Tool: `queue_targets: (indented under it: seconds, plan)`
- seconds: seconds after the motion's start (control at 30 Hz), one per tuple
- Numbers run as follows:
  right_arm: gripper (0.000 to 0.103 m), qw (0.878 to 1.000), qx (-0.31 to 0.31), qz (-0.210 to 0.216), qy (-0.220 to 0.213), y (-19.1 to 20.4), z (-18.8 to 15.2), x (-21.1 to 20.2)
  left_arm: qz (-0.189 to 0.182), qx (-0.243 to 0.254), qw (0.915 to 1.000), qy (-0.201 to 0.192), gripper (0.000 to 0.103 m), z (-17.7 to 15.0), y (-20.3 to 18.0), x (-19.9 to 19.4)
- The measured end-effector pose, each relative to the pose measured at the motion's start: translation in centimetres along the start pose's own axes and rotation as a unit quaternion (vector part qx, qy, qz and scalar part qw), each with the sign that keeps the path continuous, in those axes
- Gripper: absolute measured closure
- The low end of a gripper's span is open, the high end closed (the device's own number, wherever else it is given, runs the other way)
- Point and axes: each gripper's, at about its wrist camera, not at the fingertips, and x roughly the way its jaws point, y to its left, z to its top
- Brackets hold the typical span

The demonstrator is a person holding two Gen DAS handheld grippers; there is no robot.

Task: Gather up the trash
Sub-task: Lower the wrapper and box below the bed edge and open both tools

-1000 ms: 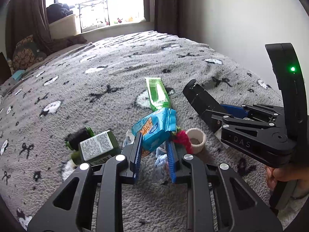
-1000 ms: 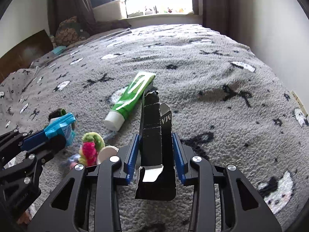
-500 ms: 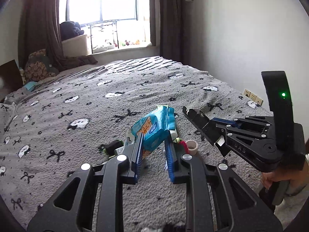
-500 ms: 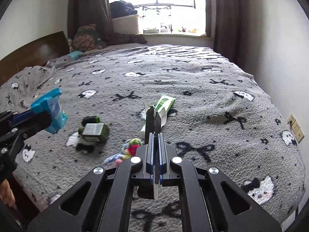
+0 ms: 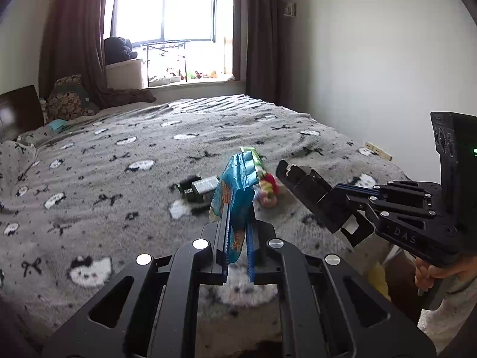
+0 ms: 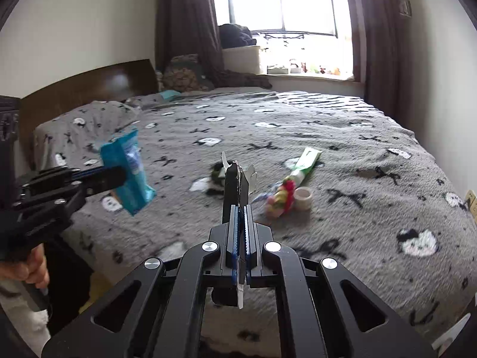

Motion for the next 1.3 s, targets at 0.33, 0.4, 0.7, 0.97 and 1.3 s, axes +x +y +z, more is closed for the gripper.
queue_targets:
  seconds: [0.33, 0.4, 0.7, 0.97, 1.3]
  plan:
    - [0.098, 0.997, -0.004, 0.025, 0.069, 4.2, -8.0, -1.2, -0.029, -0.026, 0.9966, 0.073, 0.096, -9.3, -0.8, -1.8]
    - [0.098, 0.996, 0.000, 0.028, 0.089, 4.6, -9.5, -0.9, -0.029, -0.034, 0.9947, 0.093, 0.096, -11.2, -0.7, -1.6]
    - [0.098, 0.980, 0.022, 0.048, 0.193, 6.2, -16.0, 1.9, -0.039, -0.074, 0.9769, 0.197, 0.096, -19.6, -0.1, 0.9]
    - [0.098, 0.961, 0.035, 0.068, 0.267, 6.8, -20.2, 5.2, -0.039, -0.089, 0.9603, 0.261, 0.096, -24.0, 0.3, 3.4]
    - [0.098, 0.934, 0.081, 0.079, 0.339, 6.0, -24.3, 9.3, -0.055, -0.117, 0.9324, 0.337, 0.096, -28.3, 1.1, 6.8]
